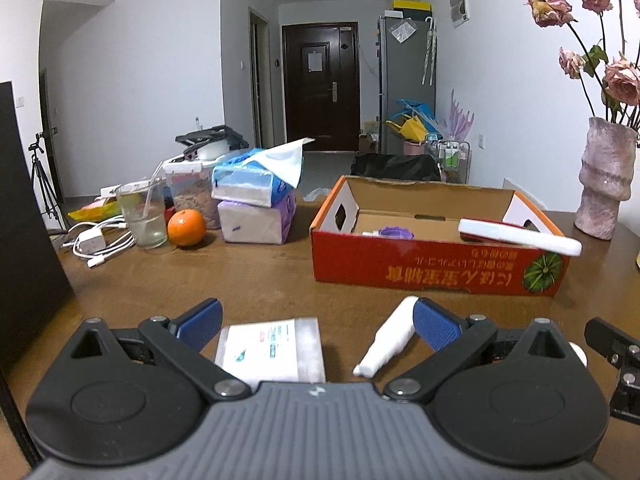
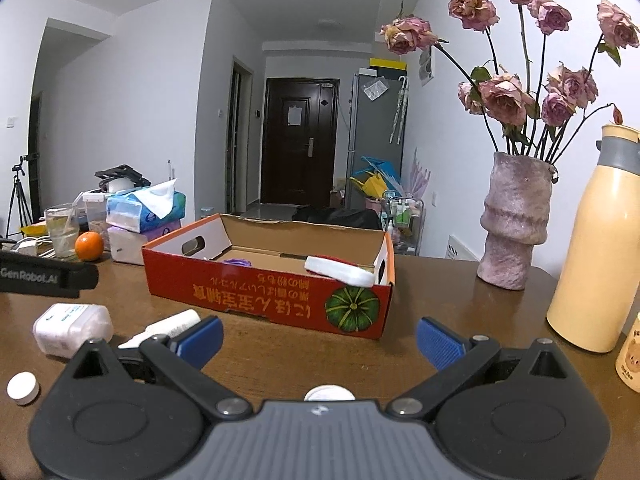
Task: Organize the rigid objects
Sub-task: 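Withdraw both tools from the box back over the table, then lower the left tool onto the white round lid and close it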
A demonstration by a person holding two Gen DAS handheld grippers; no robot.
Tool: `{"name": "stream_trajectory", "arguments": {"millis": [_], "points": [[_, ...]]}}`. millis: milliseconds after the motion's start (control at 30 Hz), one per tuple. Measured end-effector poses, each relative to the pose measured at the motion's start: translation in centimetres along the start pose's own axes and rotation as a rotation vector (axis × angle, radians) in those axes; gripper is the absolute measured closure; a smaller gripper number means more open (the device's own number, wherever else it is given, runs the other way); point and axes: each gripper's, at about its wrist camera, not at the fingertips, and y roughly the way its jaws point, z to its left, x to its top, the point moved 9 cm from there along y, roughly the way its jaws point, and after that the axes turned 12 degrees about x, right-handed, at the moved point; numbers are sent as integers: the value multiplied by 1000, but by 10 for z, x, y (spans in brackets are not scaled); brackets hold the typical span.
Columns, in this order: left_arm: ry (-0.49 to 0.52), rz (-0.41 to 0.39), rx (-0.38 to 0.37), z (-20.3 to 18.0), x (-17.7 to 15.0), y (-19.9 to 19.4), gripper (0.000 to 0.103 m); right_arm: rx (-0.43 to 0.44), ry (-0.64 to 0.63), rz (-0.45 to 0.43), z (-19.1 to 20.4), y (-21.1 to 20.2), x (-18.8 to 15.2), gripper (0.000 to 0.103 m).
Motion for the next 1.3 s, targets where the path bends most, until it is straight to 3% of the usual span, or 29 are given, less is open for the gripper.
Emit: {"name": "stream_trajectory", "arguments": {"millis": [467,1067,1167,1233,1300], "points": [[19,91,23,20,-47,-13,0,20,5,26,19,-11,-25,0],[-54,276,70,52,-83,14,1,38,9,74,35,-8,-47,0],[-45,299,80,52,-87,18,14,38,13,78,35,-7,-48,0],[-43,321,82,52,-90,22,30,39,14,81,35,-7,-49,0],[-46,342,81,53,-93,25,35,41,14,83,36,-7,-50,0]]}}
